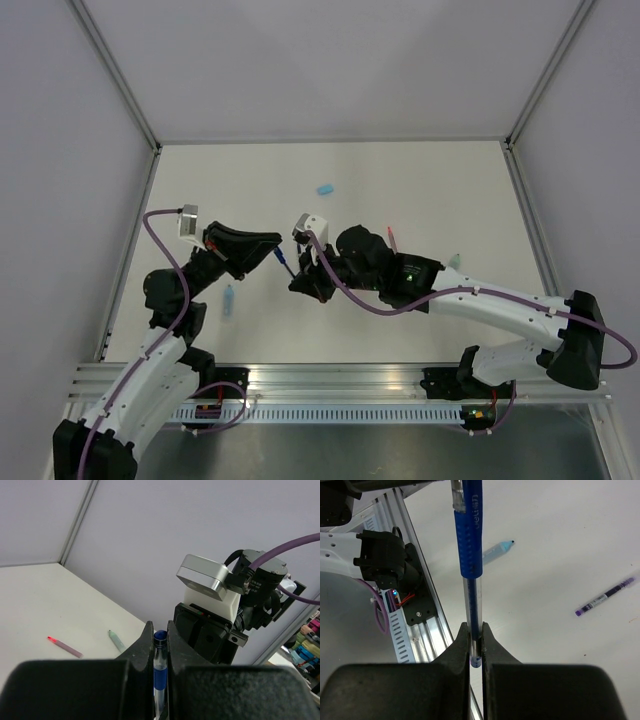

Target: Insert the pens into the pen caps

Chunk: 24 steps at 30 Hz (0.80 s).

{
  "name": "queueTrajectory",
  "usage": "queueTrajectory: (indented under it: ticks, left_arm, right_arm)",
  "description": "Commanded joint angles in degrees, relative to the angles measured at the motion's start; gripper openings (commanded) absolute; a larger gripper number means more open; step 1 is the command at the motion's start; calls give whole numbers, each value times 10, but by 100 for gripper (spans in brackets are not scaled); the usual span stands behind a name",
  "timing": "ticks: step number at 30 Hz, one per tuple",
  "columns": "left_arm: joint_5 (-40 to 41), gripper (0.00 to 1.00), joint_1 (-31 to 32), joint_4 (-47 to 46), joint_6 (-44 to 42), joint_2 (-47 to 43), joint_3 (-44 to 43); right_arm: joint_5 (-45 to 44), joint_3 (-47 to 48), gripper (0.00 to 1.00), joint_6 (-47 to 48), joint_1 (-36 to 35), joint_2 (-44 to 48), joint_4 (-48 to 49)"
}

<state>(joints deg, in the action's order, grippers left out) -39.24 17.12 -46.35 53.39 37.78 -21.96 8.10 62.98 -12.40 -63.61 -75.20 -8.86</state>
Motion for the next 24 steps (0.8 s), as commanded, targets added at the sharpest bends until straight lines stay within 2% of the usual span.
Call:
queueTrajectory:
  ticks: [1, 6, 11, 13, 15, 20, 21, 24]
  left_arm:
    - [-148, 2, 54, 50, 2, 26, 40]
    - [-136, 2, 70, 16, 3, 52, 59]
    - [-150, 2, 89, -81, 89, 127, 38]
    - [-139, 2, 104, -33, 61, 132, 6]
    - [-117, 2, 132, 25, 30, 122, -10]
    - [-69, 2, 141, 61, -1, 114, -26]
    - [-45, 2, 141, 73, -13, 115, -40]
    - [-13, 2, 141, 121, -32, 135, -82]
  right_arm:
    - [-98, 123, 0, 8, 41, 23, 235]
    - [-92, 123, 0, 5, 85, 56, 235]
    - [-95, 66, 0, 2, 91, 71, 295]
    - [-94, 61, 0, 7, 103, 67, 293]
    - [-50, 64, 0, -10, 131, 62, 290]
    - [3, 24, 0, -36, 138, 68, 264]
    - [33, 8, 0, -41, 138, 66, 250]
    - [46, -25, 0, -60, 137, 67, 214]
